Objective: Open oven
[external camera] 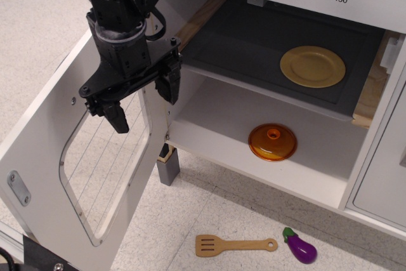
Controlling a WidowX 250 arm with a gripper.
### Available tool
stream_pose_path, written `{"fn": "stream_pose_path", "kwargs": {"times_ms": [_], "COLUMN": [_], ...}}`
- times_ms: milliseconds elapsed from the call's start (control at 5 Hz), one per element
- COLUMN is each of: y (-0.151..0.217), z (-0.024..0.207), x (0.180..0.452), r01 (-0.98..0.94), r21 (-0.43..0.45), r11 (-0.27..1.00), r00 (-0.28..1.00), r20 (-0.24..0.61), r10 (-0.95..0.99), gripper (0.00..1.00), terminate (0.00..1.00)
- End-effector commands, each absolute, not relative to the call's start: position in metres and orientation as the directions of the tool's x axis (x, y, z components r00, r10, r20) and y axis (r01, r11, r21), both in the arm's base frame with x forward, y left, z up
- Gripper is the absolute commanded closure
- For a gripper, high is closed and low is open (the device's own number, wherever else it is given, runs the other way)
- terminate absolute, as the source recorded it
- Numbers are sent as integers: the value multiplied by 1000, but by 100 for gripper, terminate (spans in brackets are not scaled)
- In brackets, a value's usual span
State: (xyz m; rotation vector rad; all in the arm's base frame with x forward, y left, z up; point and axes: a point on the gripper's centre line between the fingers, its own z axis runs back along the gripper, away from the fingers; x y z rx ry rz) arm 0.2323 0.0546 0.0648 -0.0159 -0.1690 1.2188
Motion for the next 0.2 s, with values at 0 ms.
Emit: {"fn": "stream_pose_path", "kwargs": {"times_ms": [0], "y": [63], "z": [76], "x": [238], "r01": [-931], "r21": [-119], "r11": [345], "r00": [329], "r20": [136], "r10": [935], "gripper": [0], "terminate": [100]}}
